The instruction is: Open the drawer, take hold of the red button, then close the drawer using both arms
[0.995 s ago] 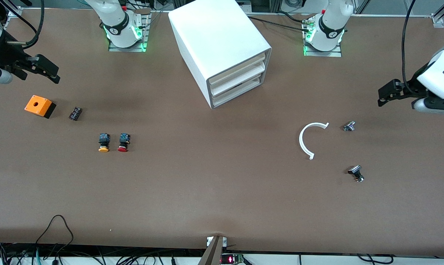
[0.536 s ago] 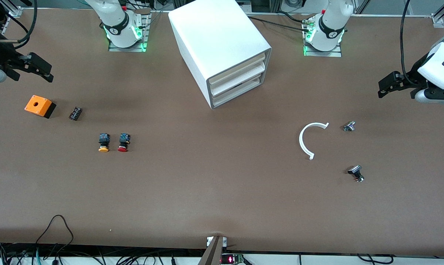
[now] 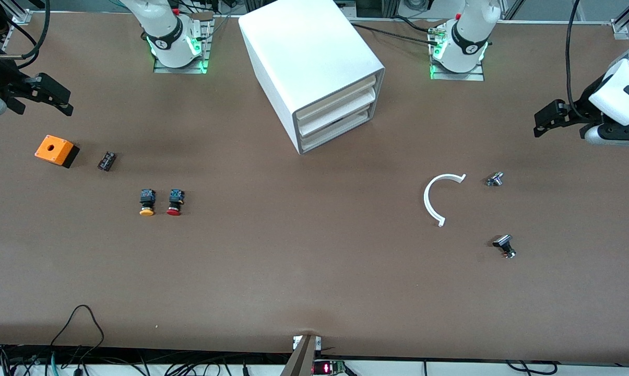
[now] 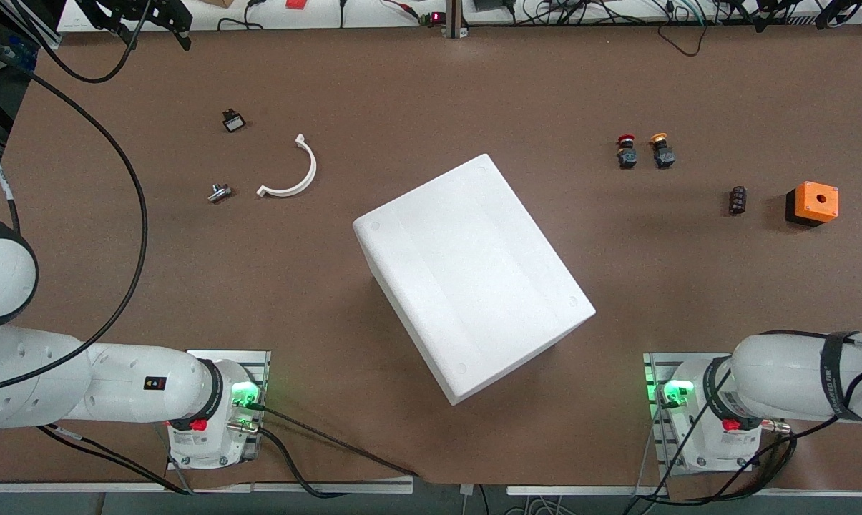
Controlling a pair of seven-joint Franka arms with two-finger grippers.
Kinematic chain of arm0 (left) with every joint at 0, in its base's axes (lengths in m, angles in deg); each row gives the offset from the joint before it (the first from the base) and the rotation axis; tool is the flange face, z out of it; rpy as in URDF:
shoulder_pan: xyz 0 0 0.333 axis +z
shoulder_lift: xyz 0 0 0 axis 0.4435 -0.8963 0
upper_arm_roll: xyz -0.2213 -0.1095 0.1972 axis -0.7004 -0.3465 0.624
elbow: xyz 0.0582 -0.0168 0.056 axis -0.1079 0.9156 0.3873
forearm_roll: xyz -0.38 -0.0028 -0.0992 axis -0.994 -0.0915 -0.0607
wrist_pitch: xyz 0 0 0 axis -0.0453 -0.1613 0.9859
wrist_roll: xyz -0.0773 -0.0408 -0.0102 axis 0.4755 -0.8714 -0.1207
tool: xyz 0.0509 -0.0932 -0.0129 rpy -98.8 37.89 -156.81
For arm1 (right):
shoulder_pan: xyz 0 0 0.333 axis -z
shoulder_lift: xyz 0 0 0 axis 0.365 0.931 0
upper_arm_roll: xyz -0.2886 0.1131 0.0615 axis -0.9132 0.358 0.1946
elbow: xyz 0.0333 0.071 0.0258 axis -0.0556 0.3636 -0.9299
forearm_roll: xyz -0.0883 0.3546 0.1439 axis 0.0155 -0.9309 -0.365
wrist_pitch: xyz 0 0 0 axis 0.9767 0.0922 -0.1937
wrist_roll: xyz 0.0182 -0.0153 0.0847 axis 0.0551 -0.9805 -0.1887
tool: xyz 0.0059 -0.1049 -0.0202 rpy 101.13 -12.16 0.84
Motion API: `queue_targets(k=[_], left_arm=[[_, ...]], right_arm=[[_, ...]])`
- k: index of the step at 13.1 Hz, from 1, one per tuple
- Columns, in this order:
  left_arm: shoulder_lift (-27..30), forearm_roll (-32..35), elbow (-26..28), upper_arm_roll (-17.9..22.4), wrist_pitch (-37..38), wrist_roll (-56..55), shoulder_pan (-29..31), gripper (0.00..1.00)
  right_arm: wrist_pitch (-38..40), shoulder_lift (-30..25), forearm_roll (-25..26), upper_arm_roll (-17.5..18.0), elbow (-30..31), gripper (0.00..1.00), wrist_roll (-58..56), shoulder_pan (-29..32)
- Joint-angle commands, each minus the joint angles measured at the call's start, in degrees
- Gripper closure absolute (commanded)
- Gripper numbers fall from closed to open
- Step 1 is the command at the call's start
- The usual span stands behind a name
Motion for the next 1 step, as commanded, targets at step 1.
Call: queue_targets(k=[1], left_arm=[[0.32, -1.20, -0.99, -0.08, 1.71, 0.90, -0.25, 0.00]], right_arm=[[0.50, -0.59, -0.99, 0.42, -1.07, 0.00, -1.21, 0.62]])
